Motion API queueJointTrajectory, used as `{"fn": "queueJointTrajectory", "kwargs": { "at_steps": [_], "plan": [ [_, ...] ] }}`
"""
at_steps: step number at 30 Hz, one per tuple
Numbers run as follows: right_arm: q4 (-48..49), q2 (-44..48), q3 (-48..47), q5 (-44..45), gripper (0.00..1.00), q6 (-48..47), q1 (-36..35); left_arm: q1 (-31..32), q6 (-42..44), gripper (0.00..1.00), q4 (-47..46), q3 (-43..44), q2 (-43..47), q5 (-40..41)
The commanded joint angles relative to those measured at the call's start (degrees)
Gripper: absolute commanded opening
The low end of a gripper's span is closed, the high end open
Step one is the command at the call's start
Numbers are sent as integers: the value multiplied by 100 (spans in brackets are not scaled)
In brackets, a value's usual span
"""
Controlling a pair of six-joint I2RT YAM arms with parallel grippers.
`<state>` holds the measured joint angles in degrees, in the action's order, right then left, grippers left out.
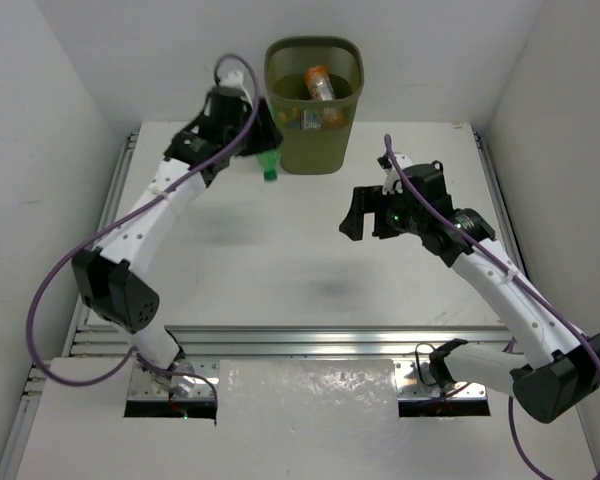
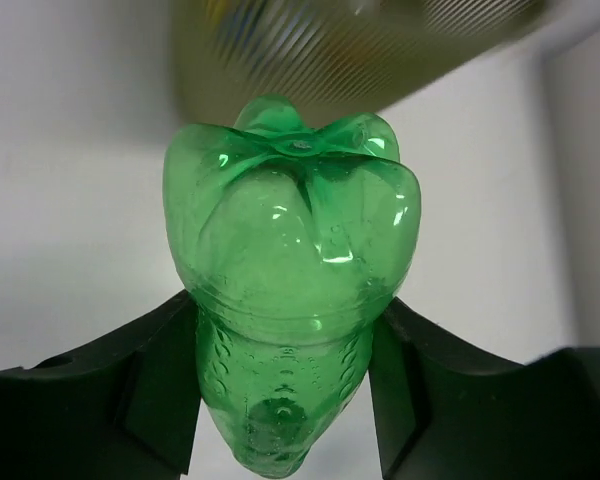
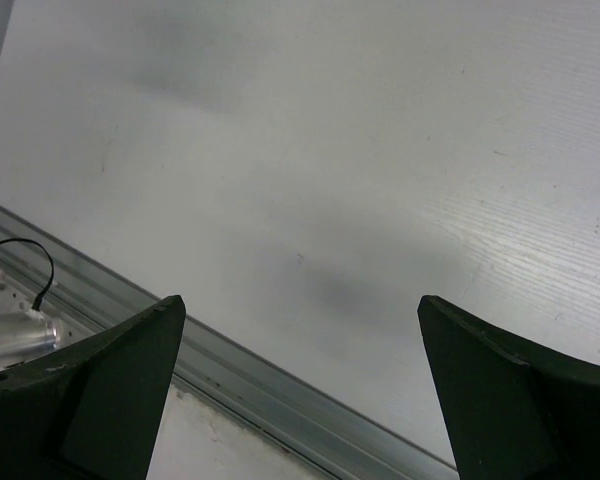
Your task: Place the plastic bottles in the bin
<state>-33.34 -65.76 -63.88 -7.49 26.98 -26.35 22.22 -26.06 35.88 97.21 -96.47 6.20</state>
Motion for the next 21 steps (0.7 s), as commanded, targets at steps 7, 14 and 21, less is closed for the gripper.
{"fn": "queueJointTrajectory", "kwargs": {
  "at_steps": [7, 14, 21],
  "plan": [
    [47, -183, -318, 98, 99, 26, 77, -51, -223, 8, -2399, 3687, -1431, -1033],
    [-50, 54, -196, -183, 99, 175, 86, -200, -838, 7, -4737, 3973, -2183, 274],
    [-216, 160, -195, -262, 99, 97, 86, -253, -988, 0, -6038, 4957, -3553, 1410]
  ]
}}
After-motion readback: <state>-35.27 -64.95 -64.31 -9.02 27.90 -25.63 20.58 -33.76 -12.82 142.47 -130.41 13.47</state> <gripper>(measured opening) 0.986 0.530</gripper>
